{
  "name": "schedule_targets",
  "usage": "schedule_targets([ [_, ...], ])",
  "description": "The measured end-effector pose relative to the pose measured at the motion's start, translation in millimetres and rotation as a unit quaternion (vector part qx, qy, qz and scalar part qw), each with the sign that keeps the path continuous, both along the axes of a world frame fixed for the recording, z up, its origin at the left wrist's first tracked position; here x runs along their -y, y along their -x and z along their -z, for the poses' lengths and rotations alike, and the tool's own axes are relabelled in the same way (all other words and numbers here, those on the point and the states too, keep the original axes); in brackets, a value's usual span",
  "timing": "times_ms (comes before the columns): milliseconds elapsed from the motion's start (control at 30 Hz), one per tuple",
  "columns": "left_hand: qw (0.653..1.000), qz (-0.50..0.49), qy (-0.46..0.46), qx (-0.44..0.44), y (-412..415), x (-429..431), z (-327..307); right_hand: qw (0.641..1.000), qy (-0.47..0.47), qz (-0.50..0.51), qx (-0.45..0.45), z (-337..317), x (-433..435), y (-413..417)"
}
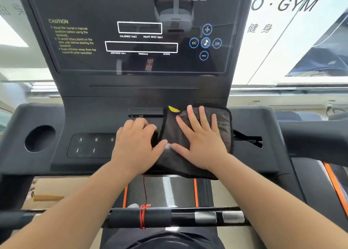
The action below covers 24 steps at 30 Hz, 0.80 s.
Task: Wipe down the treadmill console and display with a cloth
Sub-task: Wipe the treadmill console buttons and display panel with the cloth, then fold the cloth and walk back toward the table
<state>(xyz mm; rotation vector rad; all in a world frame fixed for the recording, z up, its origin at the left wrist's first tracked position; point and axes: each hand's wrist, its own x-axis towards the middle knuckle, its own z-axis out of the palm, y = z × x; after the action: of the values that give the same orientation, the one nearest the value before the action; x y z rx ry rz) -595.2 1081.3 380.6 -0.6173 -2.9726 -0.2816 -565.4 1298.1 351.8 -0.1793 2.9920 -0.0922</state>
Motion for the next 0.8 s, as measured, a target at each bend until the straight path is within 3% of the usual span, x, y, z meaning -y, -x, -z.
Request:
schedule_targets([
  [100, 0.999, -0.004, 0.045, 0.008, 1, -6, 1, 0.998, 0.010, -0.060, 0.023, -3, 2, -12],
  [167, 0.998, -0.001, 0.065, 0.016, 1, -11, 3, 0.994, 0.082, -0.069, 0.015, -6, -5, -19],
  [233, 0.999, -0.005, 0.048, 0.017, 1, -16, 5, 0.981, 0.182, -0.002, -0.061, -8, -14, -29],
  [333, 0.999, -0.015, 0.014, 0.027, 3, -23, 6, 0.940, 0.192, 0.162, -0.231, -5, -39, -41],
  [433, 0.999, -0.016, -0.008, 0.043, 4, -28, 3, 0.932, 0.157, 0.273, -0.178, -6, -61, -50],
  [533, 0.995, -0.029, -0.062, 0.074, 2, -26, 0, 0.942, 0.167, 0.268, -0.117, -6, -66, -57],
  [700, 0.969, -0.058, -0.205, 0.126, -14, -6, -16, 0.940, 0.168, 0.229, -0.187, -7, -53, -65],
  [800, 0.944, -0.107, -0.275, 0.149, -23, 14, -24, 0.925, 0.246, 0.209, -0.200, -18, -41, -64],
])
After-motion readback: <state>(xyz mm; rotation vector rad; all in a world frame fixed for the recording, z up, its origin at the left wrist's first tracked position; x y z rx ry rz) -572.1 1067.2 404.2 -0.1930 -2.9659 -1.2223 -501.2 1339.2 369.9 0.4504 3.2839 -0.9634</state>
